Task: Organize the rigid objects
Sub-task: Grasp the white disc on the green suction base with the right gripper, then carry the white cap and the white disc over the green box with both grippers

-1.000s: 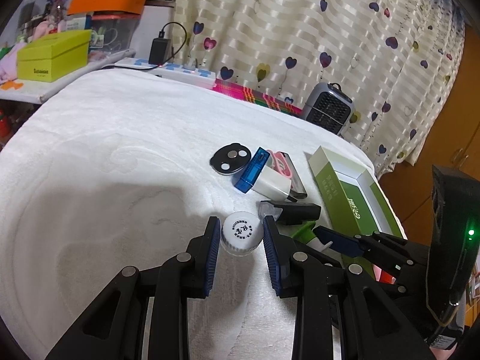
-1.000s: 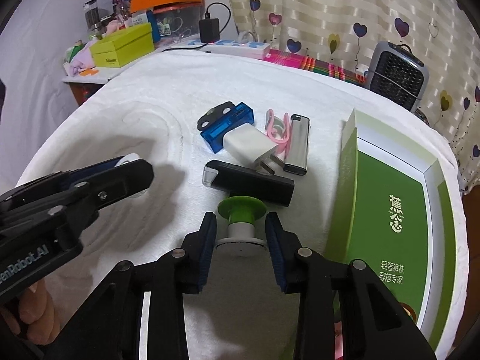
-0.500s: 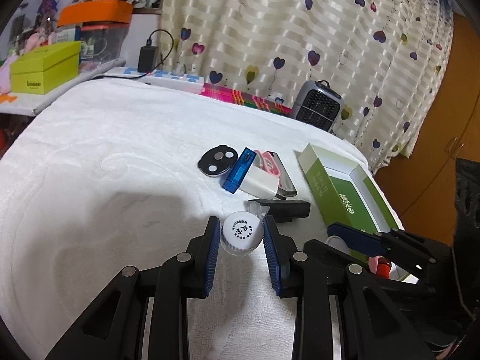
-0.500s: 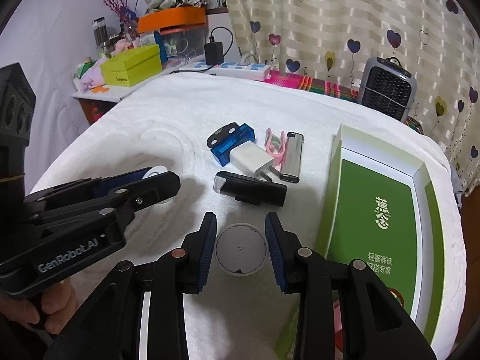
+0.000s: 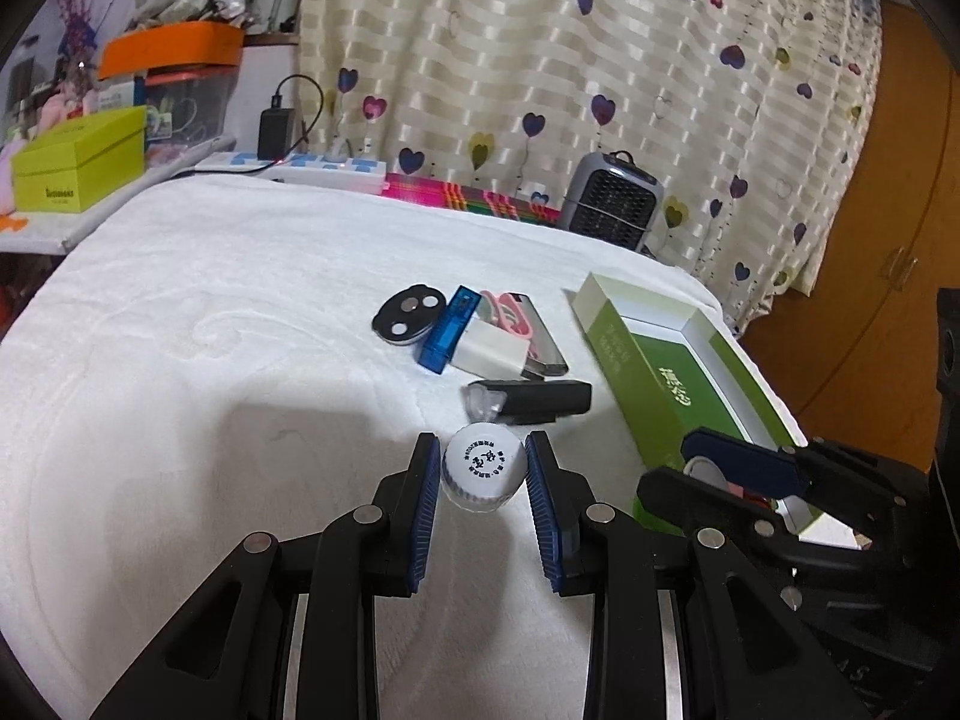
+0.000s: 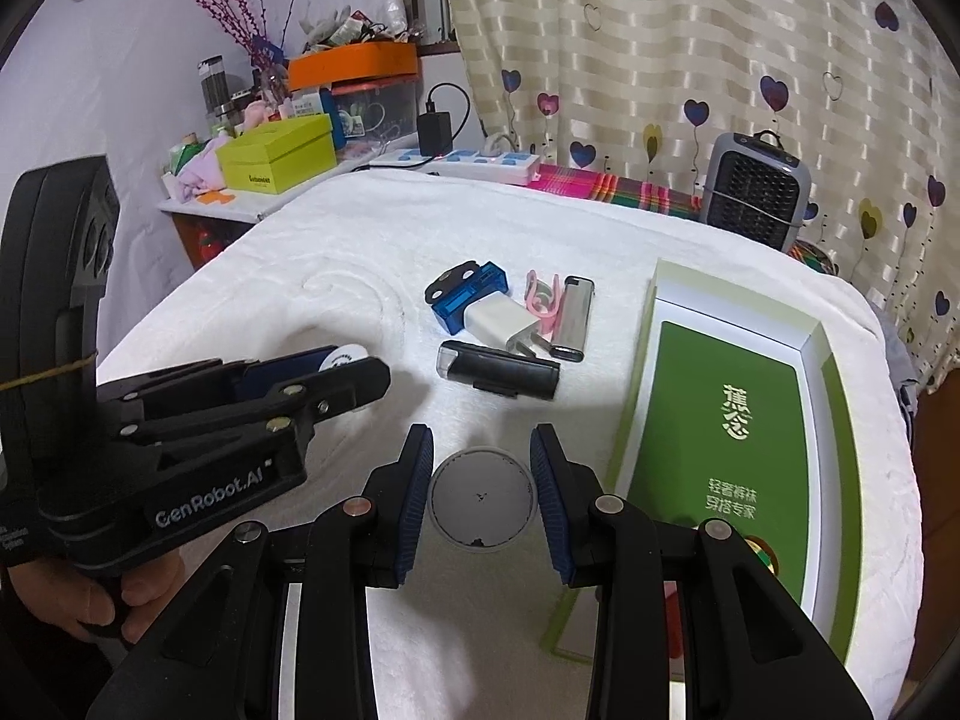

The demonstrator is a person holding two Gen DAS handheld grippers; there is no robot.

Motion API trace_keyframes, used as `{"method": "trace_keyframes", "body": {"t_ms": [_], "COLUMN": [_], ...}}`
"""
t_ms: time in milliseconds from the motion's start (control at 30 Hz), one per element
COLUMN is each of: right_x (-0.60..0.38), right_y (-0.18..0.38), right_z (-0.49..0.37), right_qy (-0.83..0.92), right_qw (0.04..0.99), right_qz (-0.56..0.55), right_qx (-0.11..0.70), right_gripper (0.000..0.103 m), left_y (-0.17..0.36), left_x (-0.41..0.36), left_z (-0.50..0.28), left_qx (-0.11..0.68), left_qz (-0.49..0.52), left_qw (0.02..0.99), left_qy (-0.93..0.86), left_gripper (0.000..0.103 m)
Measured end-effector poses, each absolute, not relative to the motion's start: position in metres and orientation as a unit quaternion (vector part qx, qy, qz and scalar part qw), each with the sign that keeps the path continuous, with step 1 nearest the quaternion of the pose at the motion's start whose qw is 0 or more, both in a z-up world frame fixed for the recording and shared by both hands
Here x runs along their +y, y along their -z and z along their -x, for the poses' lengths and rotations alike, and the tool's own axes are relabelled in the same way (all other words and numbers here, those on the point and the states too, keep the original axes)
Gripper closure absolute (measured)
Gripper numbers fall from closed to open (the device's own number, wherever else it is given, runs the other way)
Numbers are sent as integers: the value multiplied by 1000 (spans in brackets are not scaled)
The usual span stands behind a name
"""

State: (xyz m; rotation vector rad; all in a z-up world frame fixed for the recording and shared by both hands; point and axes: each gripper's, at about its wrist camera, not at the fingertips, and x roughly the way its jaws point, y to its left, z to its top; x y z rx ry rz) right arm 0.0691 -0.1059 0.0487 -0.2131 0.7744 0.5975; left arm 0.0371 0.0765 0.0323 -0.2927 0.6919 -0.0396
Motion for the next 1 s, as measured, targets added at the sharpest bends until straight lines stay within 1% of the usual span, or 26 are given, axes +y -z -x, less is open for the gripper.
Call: {"method": "trace_keyframes", "body": {"t_ms": [1000], "right_x": [-141], "right_y": [-71], "right_z": [-49], "right_qy": [-284], "right_qw": [897], "right_qz": [69], "right_qx": [331], "right_gripper": [68], "left_y": [-57], "left_x": [36], "left_z": [-19], "left_qx": [323], "left_qz": [106], "left_qw": [939], "left_qy": [44], "left_gripper": [75]}}
